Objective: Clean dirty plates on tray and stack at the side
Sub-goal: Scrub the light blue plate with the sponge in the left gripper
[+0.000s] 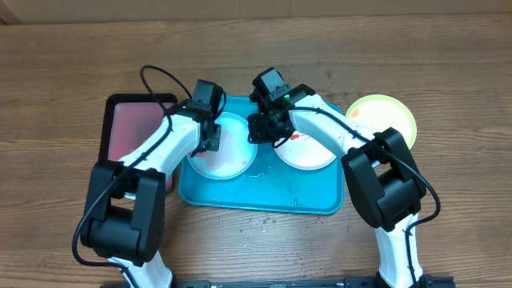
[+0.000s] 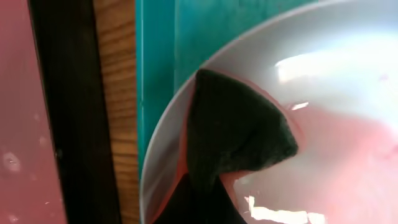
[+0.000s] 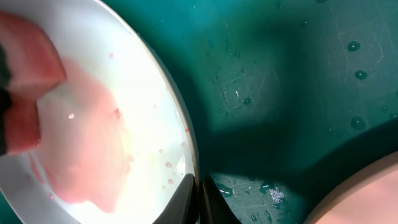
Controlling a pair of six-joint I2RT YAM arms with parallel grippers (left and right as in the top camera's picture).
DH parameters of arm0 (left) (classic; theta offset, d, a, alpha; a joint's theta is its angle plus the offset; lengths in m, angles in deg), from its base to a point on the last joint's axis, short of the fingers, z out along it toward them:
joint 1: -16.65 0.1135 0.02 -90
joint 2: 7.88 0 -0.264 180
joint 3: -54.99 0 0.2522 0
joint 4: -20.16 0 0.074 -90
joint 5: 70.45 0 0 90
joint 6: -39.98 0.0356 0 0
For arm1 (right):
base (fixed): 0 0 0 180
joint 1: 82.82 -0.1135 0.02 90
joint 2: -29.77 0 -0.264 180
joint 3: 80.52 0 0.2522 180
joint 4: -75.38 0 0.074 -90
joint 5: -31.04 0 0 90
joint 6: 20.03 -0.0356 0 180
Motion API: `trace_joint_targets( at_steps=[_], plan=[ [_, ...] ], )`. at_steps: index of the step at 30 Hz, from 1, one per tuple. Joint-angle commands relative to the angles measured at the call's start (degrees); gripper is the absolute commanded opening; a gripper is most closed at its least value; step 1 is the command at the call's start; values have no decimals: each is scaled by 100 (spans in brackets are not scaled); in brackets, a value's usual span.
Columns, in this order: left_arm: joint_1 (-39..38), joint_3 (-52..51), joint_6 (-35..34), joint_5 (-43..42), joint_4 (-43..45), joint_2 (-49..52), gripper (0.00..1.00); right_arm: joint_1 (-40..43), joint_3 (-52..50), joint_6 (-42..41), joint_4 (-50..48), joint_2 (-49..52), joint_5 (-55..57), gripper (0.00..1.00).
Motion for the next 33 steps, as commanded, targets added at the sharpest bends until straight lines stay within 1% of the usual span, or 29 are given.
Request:
trace_joint_targets(
  at_steps=[1, 4, 6, 8, 11, 17, 22, 28, 30, 33],
  plan=[
    [26, 280, -208, -881, 52, 96, 4, -15, 33, -26, -4, 48, 50, 5],
    [24, 417, 120, -2107, 44, 94, 4, -15, 33, -26, -4, 48, 50, 5],
    [20, 420, 157, -2765, 48, 94, 4, -15, 33, -28, -4, 48, 50, 5],
    [20, 398, 107, -3071, -7, 94, 4, -15, 33, -28, -4, 48, 50, 5],
    [20, 378, -87, -3053, -85, 118, 4, -15, 33, -28, -4, 48, 50, 5],
    [22, 146, -188, -2299, -50, 168, 4, -15, 33, -28, -4, 48, 50, 5],
    [22, 138, -181, -1661, -509, 184, 4, -15, 33, -28, -4, 48, 50, 5],
    [26, 142, 9, -1394, -1335, 184, 4, -15, 33, -26, -2, 48, 50, 5],
    [26, 142, -24, -1014, -1515, 184, 4, -15, 33, -26, -4, 48, 50, 5],
    [26, 142, -343, -413, -1537, 184, 4, -15, 33, -26, -4, 48, 50, 5]
  ],
)
